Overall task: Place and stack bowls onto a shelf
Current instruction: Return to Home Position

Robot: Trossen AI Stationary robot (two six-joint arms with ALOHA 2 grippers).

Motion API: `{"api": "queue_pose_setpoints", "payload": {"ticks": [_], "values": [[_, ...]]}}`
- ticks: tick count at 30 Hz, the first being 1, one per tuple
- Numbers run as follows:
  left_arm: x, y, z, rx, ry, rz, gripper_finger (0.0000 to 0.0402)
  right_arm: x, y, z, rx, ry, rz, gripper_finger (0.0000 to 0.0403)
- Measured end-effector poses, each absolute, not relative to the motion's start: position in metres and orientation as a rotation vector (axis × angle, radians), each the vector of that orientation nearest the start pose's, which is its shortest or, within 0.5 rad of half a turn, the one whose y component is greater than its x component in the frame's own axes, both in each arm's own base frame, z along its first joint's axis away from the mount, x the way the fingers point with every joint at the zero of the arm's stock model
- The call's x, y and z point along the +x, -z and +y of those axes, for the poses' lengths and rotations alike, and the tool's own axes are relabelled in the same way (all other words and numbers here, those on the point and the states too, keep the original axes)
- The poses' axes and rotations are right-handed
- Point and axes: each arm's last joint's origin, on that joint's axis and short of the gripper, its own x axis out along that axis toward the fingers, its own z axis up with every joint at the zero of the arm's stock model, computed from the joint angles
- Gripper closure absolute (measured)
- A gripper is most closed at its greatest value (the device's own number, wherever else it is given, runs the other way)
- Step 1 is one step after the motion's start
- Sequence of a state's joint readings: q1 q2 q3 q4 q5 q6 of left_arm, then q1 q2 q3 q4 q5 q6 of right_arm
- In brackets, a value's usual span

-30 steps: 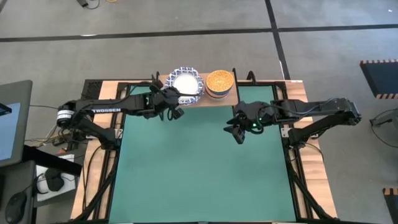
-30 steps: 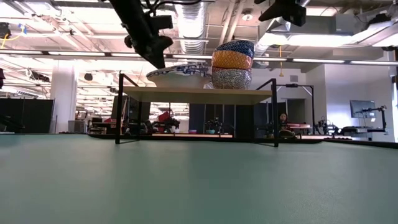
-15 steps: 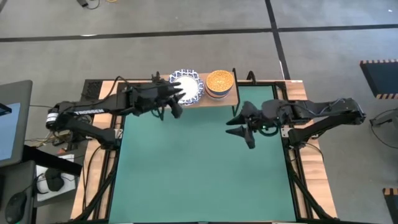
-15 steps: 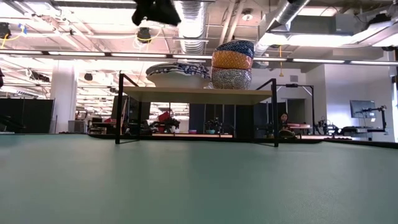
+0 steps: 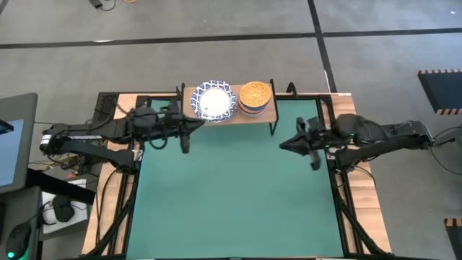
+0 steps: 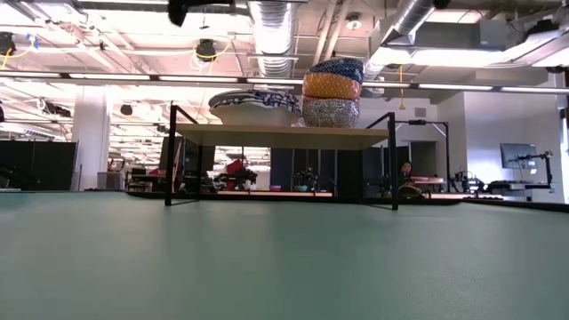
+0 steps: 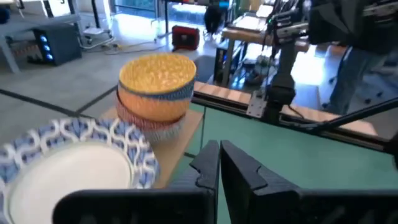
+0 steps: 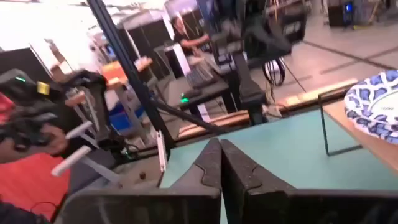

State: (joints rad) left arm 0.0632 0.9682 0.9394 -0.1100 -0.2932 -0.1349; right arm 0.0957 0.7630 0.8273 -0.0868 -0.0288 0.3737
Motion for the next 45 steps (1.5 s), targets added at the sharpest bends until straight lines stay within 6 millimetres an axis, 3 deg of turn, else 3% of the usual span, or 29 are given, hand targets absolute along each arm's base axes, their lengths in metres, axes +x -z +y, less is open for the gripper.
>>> {"api": "queue_pose_setpoints", "payload": {"ticks": [5, 11, 15, 20, 27, 34, 45], "values": [[0.182, -0.319, 0.018, -0.162, -0.307, 0.02, 0.0401, 0.143, -0.349, 0.015, 0.341, -0.034, -0.001, 0.0373], [0.167, -0.276, 0.014, -0.132, -0.191, 0.081, 0.0401, 0.139, -0.318, 0.01, 0.331, 0.145, 0.235, 0.0323], [0.157, -0.271, 0.01, -0.055, -0.157, 0.083, 0.0401, 0.137, -0.321, 0.013, 0.178, 0.086, 0.173, 0.0341], [0.137, -0.265, 0.007, 0.004, -0.185, 0.008, 0.0401, 0.121, -0.327, 0.017, 0.052, -0.005, 0.009, 0.0386], [0.117, -0.241, 0.007, -0.006, -0.222, -0.034, 0.0401, 0.1, -0.302, 0.014, 0.082, -0.016, -0.053, 0.0373], [0.099, -0.24, 0.007, 0.081, -0.21, -0.027, 0.0401, 0.087, -0.284, 0.011, 0.099, -0.012, -0.098, 0.0385], [0.072, -0.236, 0.007, 0.056, -0.24, -0.096, 0.0401, 0.09, -0.233, 0.013, 0.201, -0.028, -0.044, 0.0385]]}}
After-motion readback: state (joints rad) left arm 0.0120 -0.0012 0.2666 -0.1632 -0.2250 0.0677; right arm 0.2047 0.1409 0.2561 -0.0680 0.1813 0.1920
